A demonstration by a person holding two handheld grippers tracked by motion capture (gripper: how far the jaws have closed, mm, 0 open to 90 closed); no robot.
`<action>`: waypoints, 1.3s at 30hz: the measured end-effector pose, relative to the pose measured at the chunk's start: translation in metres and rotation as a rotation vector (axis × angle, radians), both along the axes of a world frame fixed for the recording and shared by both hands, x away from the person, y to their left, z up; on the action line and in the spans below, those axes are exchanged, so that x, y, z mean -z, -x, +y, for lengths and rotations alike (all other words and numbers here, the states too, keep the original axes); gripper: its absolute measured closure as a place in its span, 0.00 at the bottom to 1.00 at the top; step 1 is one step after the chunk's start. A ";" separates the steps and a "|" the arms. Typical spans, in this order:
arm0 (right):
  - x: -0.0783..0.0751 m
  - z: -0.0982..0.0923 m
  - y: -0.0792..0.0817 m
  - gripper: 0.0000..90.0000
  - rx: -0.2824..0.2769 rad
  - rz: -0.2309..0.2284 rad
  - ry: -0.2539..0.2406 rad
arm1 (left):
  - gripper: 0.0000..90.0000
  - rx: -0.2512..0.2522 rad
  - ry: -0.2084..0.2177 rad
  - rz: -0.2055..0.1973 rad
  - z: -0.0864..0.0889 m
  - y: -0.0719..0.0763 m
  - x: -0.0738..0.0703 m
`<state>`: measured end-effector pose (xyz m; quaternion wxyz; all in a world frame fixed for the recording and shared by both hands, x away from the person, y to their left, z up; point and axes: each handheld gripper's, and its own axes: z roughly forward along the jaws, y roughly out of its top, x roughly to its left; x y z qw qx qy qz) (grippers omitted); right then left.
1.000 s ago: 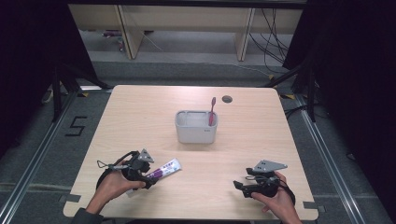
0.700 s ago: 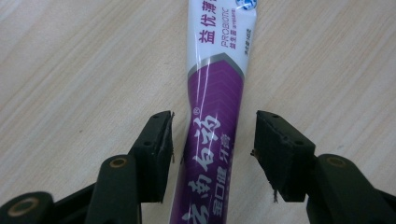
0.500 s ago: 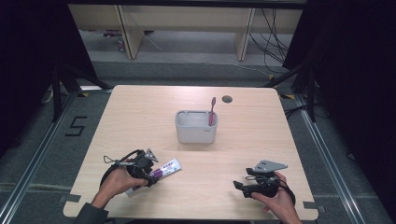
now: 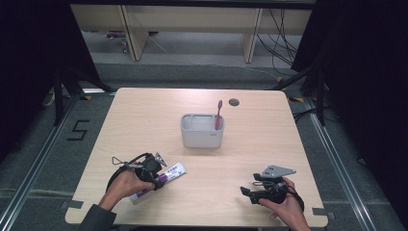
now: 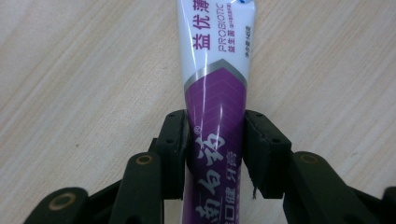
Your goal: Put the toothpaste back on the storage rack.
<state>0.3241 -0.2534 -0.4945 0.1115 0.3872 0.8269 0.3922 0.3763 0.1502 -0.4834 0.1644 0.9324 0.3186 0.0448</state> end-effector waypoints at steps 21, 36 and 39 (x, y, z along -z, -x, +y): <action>0.000 0.000 0.000 0.28 0.000 0.008 0.003 | 0.78 0.075 -0.062 -0.029 -0.003 0.004 -0.007; 0.000 0.001 0.001 0.28 0.010 0.021 -0.001 | 0.78 -0.006 0.215 -0.227 0.018 0.001 -0.038; 0.000 0.000 0.001 0.28 0.009 0.018 -0.003 | 0.78 -0.040 0.269 -0.261 0.020 0.001 -0.040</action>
